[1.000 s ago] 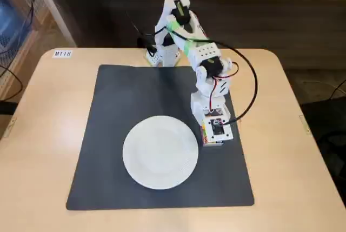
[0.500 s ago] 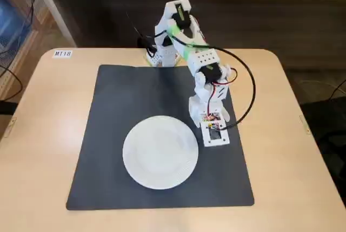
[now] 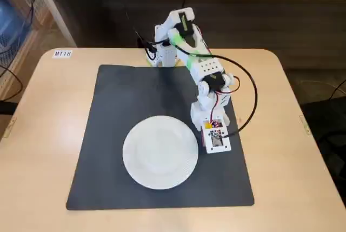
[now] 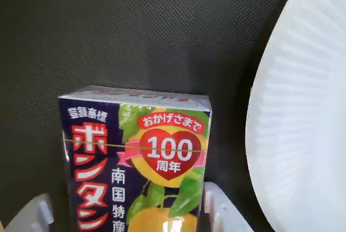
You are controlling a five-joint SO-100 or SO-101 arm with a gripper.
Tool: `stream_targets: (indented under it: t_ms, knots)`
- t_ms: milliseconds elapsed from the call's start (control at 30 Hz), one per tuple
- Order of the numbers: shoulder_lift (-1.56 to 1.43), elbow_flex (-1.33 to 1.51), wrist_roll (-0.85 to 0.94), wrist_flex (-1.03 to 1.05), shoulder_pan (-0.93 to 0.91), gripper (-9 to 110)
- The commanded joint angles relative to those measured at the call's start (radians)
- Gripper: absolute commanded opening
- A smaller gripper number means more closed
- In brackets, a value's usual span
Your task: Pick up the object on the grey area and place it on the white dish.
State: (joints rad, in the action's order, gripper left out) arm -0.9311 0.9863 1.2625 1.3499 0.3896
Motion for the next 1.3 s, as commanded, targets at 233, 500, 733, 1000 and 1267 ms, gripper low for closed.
stream_targets:
  t_ms: [233, 500, 733, 1000, 1267]
  knots:
    - [0.057, -0.109, -0.026, 0.006, 0.005, 20]
    - [0.058, -0.118, -0.04, 0.028, 0.014, 17]
    - [0.04, -0.262, -0.04, 0.14, 0.021, 17]
    - [0.038, -0.439, -0.041, 0.262, -0.011, 18]
    - [0.031, -0.525, -0.041, 0.322, -0.112, 18]
